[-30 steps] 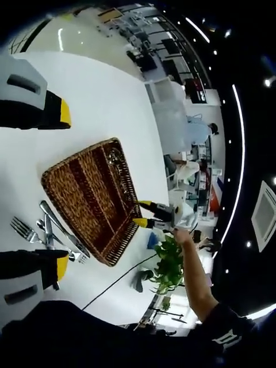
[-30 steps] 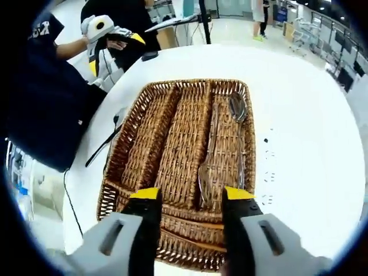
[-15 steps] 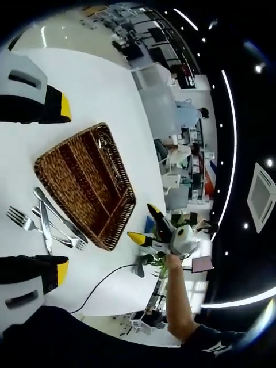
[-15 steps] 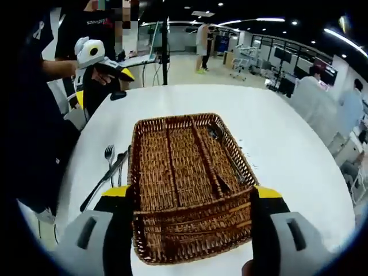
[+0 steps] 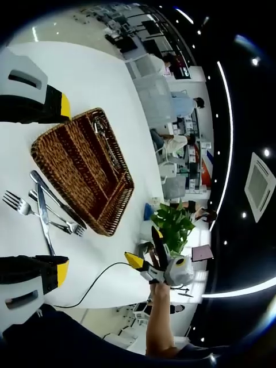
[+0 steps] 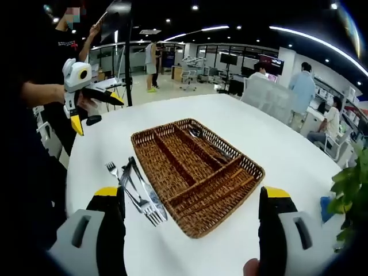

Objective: Arrange the knives, forks, and spoons in their matching storage slots by inserting each utensil handle-first until every utensil is classified and aligned in the correct compartment

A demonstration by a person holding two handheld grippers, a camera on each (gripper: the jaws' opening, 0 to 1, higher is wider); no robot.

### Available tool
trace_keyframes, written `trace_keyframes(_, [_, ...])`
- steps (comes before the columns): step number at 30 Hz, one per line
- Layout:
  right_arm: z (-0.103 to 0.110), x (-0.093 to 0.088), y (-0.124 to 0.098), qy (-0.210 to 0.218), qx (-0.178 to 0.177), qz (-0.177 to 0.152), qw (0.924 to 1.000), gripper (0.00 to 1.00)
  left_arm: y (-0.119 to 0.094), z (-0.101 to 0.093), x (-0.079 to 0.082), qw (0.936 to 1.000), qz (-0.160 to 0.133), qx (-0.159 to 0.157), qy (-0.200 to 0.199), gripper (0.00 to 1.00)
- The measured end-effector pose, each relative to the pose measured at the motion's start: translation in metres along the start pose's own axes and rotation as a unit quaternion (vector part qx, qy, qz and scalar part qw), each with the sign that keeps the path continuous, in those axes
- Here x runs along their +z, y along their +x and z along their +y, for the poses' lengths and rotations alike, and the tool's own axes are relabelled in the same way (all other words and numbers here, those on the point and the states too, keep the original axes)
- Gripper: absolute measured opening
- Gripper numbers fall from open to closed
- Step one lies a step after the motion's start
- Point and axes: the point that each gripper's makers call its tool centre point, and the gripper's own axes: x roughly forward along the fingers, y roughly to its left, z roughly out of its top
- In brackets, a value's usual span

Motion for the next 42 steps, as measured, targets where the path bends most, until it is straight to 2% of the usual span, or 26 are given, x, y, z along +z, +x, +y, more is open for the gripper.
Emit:
trace_keyframes(3, [0.013,0.0,-0.018,0.043,-0.004,-0.02,0.9989,0.99,-0.001,-0.006,-0.001,1.0,0.003,-0.004,0.002,1.0])
trace_keyframes(6, [0.02,-0.007,-0.033,0.049,-0.018,-0.022,0.9984,0.99,-0.004,-0.008,-0.008,0.9998,0.016,0.007,-0.003,1.0])
trace_keyframes(11, [0.035,-0.024,-0.051,0.061,-0.031,-0.013,0.9976,0.99,-0.011,-0.021,-0.013,0.9998,0.019,0.004,-0.004,1.0])
trace_keyframes(17, [0.049,-0.027,-0.064,0.068,-0.038,-0.017,0.9968,0.99,-0.017,-0.035,-0.015,0.9999,0.016,0.005,-0.005,1.0])
trace_keyframes(21, [0.055,-0.024,-0.068,0.068,-0.038,-0.023,0.9967,0.99,-0.022,-0.041,-0.014,0.9999,0.009,0.006,-0.006,1.0])
trace_keyframes(24, [0.056,-0.017,-0.069,0.096,-0.034,-0.045,0.9938,0.99,-0.023,-0.044,-0.016,0.9999,0.01,0.005,-0.01,1.0])
trace_keyframes(33, [0.062,-0.019,-0.071,0.089,-0.037,-0.038,0.9946,0.97,-0.028,-0.055,-0.016,0.9999,0.006,0.003,-0.009,1.0])
trace_keyframes(35, [0.059,-0.018,-0.074,0.093,-0.052,-0.049,0.9931,0.93,-0.028,-0.056,-0.017,1.0,0.007,0.002,-0.007,1.0])
trace_keyframes(42, [0.069,-0.024,-0.075,0.087,-0.042,-0.035,0.9947,0.94,-0.026,-0.057,-0.019,0.9999,0.012,-0.005,-0.003,1.0])
